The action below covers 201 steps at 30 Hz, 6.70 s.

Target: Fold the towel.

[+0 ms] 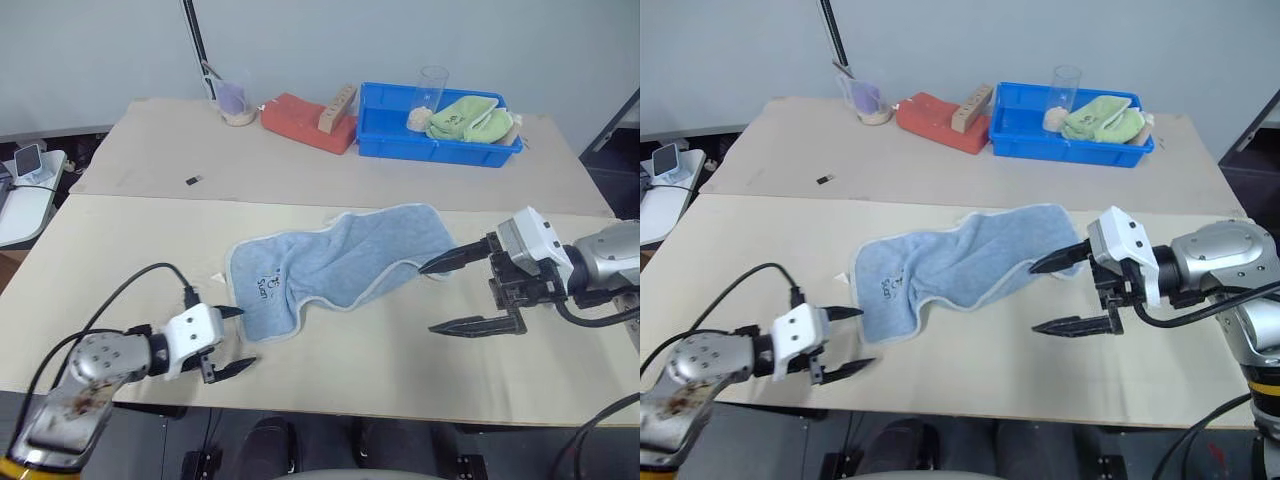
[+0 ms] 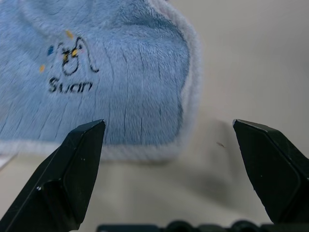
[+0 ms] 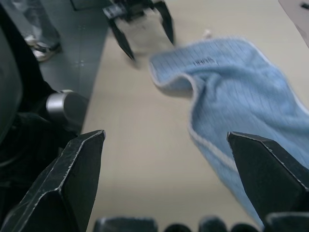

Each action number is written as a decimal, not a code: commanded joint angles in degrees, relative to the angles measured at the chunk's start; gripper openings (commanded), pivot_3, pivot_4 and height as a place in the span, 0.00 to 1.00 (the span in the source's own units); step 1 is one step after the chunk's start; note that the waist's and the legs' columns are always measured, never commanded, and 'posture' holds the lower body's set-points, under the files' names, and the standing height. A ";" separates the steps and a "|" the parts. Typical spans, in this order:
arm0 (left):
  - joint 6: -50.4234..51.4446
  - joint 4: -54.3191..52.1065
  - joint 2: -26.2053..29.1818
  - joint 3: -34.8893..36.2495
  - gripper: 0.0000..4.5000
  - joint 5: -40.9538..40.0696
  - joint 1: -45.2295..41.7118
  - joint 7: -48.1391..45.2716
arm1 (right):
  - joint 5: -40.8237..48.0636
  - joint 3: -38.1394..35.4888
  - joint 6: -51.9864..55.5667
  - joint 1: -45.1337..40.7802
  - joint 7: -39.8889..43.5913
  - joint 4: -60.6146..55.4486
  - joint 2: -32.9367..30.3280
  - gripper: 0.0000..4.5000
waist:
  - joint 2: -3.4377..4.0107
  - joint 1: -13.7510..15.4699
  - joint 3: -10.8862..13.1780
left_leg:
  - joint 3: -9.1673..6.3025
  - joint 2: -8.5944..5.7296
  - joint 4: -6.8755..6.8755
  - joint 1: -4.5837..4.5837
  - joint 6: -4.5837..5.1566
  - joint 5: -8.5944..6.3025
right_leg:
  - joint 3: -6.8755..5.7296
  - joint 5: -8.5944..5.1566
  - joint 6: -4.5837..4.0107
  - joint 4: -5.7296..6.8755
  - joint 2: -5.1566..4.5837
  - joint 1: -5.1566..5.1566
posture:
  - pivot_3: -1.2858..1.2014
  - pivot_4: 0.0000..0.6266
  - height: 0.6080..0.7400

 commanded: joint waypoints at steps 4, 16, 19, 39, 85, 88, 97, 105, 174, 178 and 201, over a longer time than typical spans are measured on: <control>-5.89 5.38 -1.18 -3.80 1.00 2.99 -4.62 0.13 | 1.11 0.72 1.06 -3.36 1.23 -1.12 -0.72 0.99 | 0.00 0.01 0.00 | 0.00 0.00 -0.01 -0.01 0.00 0.00 | 0.00 0.00 0.00 0.00 -0.02 -0.02 | 0.52 0.24 0.82; -7.60 6.48 -1.05 -4.57 0.01 1.83 -4.99 -0.83 | -5.68 2.65 -3.04 -4.53 -2.64 2.90 0.38 1.00 | 0.01 0.06 0.00 | -0.01 0.01 0.01 0.00 0.00 0.00 | -0.01 0.00 0.00 0.03 -0.04 -0.01 | 0.52 0.24 0.82; -6.98 5.77 -0.76 -3.06 0.01 0.75 -4.95 -0.58 | -16.72 6.79 -13.80 -4.79 -5.14 10.84 1.32 1.00 | 0.00 0.02 0.00 | 0.01 0.01 0.01 0.00 0.00 0.00 | 0.00 0.00 0.00 0.03 -0.03 -0.02 | 0.52 0.24 0.82; -3.30 6.19 -1.54 4.16 0.00 -2.92 -5.90 3.03 | -38.72 16.31 -32.82 -14.04 -14.38 57.36 13.14 0.66 | -0.18 -1.15 -0.12 | 0.11 -0.03 0.07 0.13 -0.01 0.02 | 0.04 0.05 0.02 0.03 -0.03 0.18 | 0.52 0.24 0.82; -14.25 54.92 3.10 1.82 0.00 -3.20 -54.41 -18.24 | -17.10 -7.53 -12.90 -15.85 -5.90 34.58 -3.80 0.01 | 0.07 -1.18 -0.07 | 0.96 0.12 -0.04 -1.41 -0.67 0.48 | -0.48 0.18 0.20 0.10 -0.03 -1.22 | 0.52 0.24 0.82; -11.37 45.55 3.53 1.83 0.00 -4.53 -43.60 -19.40 | -16.66 -9.06 -14.18 -3.58 -4.59 26.17 -4.95 0.01 | 0.07 -1.13 -0.05 | 0.96 0.15 0.25 -1.38 -0.51 0.38 | -0.50 0.18 0.22 0.27 -0.13 -1.11 | 0.52 0.24 0.82; -1.41 26.17 11.68 3.20 0.00 -8.13 -16.49 -25.31 | -14.27 -16.33 -8.65 30.53 1.63 8.26 -8.06 0.01 | 0.01 -0.48 -0.03 | 0.87 0.19 0.60 -0.86 -0.15 0.17 | -0.36 -0.03 0.22 0.77 -0.14 -0.97 | 0.52 0.24 0.82; 4.62 36.39 8.64 1.98 0.00 -8.13 -31.34 -20.46 | -13.53 -9.77 1.03 12.39 -7.25 20.45 -4.74 0.01 | -0.18 -0.33 0.04 | 0.87 0.08 0.61 -0.52 -0.17 0.45 | -0.19 0.05 0.21 0.91 0.00 -0.84 | 0.52 0.24 0.82; 8.20 2.41 -5.90 -2.19 1.00 -23.96 -30.53 -17.19 | -13.21 -20.63 9.96 17.72 -45.13 17.53 15.16 0.02 | -0.23 -0.77 -0.09 | 0.73 -0.14 0.59 -0.87 -0.02 0.44 | 0.37 0.21 0.13 0.74 0.09 -0.88 | 0.52 0.24 0.82; 8.19 2.37 -5.85 -1.91 1.00 -24.07 -30.98 -16.59 | -9.36 -20.11 11.86 13.75 -37.75 15.91 8.01 0.02 | -0.23 -1.48 -0.09 | 0.69 -0.15 0.58 -0.86 0.01 0.42 | 0.44 0.22 0.15 0.72 0.12 -0.88 | 0.52 0.24 0.82; 11.29 -2.43 -4.12 0.48 1.00 -24.42 -26.29 -9.25 | -3.85 1.06 28.01 -0.86 -50.24 1.19 26.60 0.56 | -0.24 -1.23 -0.08 | 0.18 -0.08 0.56 -1.05 -0.07 0.46 | 0.40 0.18 0.11 0.71 0.27 -0.94 | 0.52 0.24 0.82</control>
